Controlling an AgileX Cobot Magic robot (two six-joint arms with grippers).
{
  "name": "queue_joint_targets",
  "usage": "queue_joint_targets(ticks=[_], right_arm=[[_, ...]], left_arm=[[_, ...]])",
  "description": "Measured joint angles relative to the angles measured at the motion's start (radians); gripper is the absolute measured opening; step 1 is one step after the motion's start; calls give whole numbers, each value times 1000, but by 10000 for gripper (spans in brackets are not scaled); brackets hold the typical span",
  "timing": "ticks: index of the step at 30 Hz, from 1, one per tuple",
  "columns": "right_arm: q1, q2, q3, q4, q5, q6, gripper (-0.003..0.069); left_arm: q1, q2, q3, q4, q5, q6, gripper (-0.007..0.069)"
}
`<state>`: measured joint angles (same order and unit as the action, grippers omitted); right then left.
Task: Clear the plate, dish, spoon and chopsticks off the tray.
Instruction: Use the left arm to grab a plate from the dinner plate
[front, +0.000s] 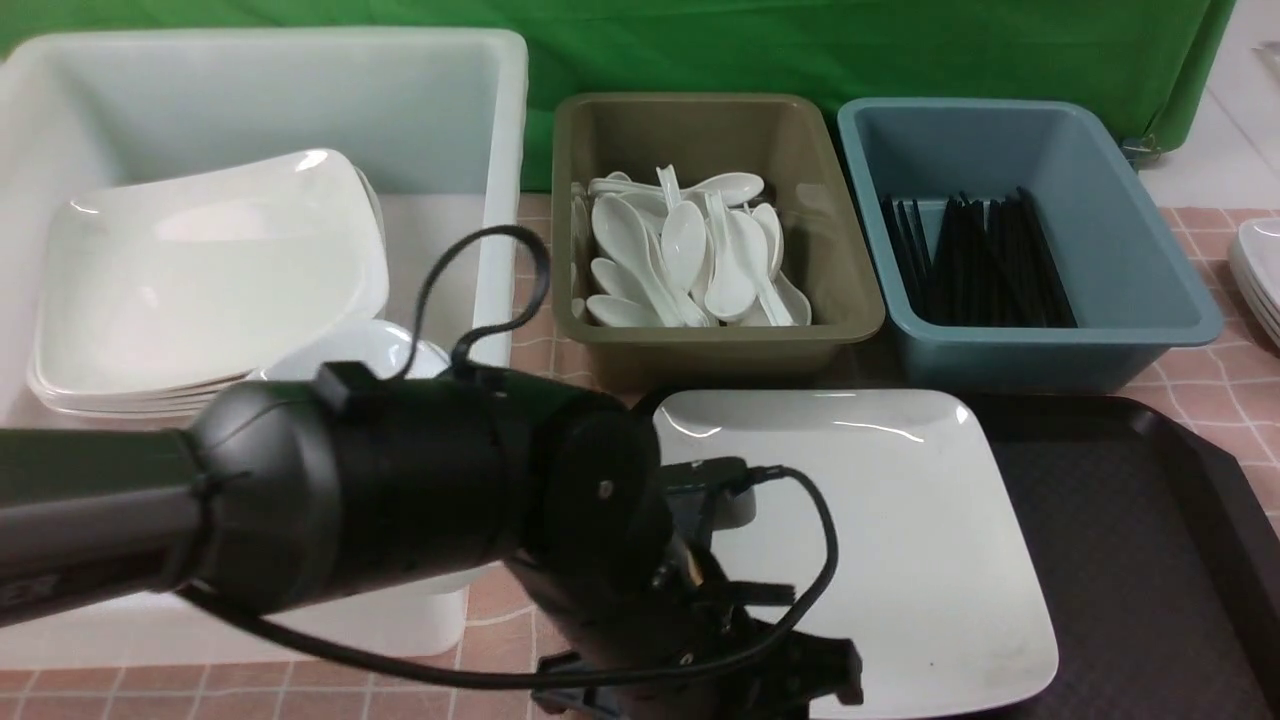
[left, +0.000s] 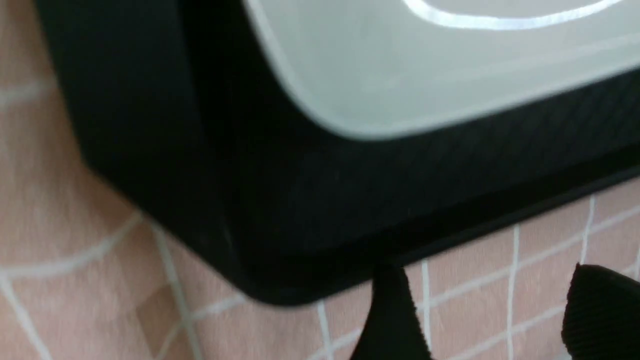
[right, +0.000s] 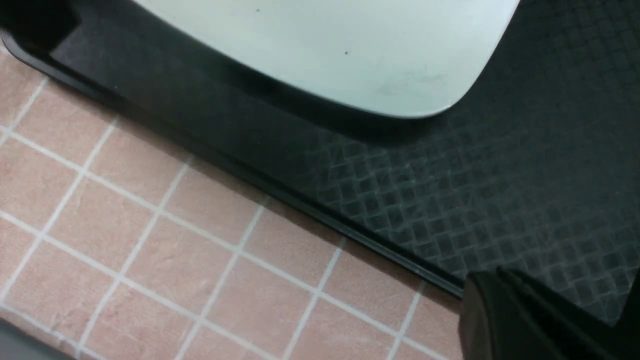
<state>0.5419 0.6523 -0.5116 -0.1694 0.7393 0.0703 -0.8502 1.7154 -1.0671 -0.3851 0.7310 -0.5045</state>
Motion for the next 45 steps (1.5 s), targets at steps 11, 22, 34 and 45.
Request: queue_joint_targets(ticks=[11,22,34,45], right_arm=[[0,0,0,0,0,0,50],[0,0,0,0,0,0,62],[0,0,0,0,-6,0,77],[0,0,0,0,-7,2,91]], left_arm=[[0,107,-14,166,-50,-107,418],[-9,142,-16,104,-207,-91,413],[-5,57,-20,-120,-220,160,413],[44,-31,-24,104,-137,14,413]])
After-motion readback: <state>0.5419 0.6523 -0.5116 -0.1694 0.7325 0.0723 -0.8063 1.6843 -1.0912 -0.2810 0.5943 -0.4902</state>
